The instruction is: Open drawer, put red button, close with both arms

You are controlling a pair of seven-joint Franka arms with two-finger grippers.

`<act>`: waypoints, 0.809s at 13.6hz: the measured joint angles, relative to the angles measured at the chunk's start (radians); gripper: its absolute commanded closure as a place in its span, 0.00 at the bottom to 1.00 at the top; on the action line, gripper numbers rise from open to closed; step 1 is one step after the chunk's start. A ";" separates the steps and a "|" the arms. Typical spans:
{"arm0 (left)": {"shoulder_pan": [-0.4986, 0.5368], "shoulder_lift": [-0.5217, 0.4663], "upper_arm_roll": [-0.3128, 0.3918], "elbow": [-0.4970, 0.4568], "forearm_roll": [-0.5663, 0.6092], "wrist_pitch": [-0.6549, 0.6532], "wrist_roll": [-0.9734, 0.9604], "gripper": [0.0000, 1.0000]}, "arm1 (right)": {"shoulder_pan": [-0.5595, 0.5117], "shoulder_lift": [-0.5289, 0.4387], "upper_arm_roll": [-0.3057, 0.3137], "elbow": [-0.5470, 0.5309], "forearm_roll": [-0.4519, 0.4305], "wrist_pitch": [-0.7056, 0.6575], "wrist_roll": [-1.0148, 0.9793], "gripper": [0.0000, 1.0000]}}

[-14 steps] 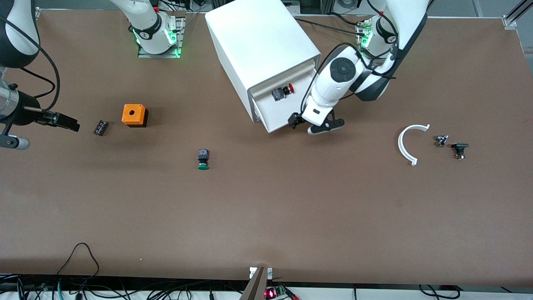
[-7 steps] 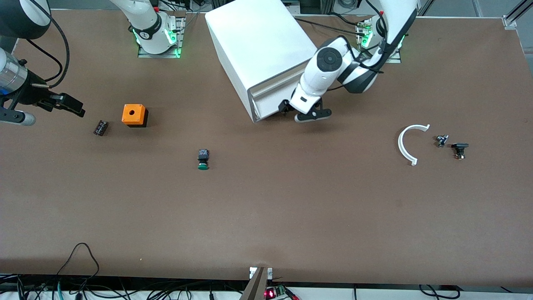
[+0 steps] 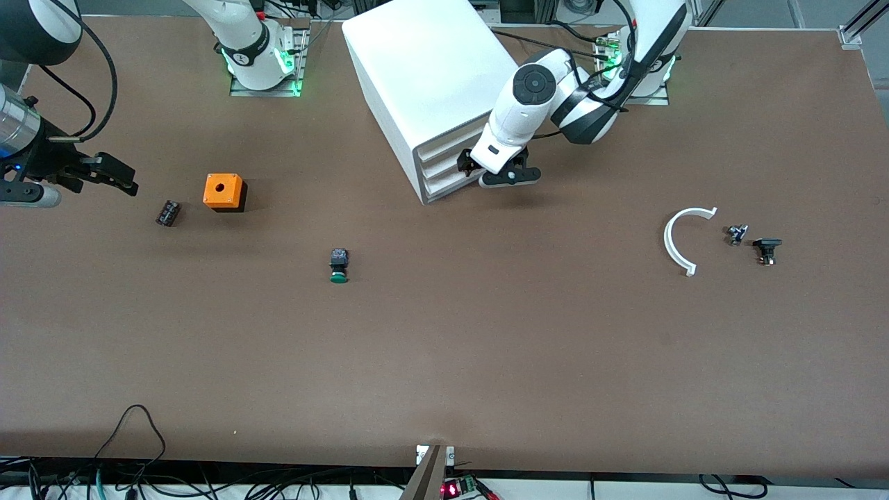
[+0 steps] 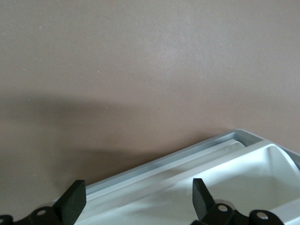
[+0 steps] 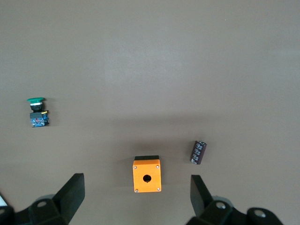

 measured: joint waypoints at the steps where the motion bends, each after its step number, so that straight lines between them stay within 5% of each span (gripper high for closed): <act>1: 0.007 -0.007 0.002 0.000 0.000 0.000 0.000 0.00 | 0.000 0.000 -0.001 0.001 0.000 0.000 0.004 0.00; 5: 0.072 -0.068 0.046 0.014 0.000 0.001 0.001 0.00 | 0.000 0.000 -0.001 0.009 0.000 -0.009 0.002 0.00; 11: 0.142 -0.167 0.261 0.142 0.001 -0.129 0.212 0.00 | 0.002 0.000 0.009 0.027 0.000 -0.011 0.002 0.00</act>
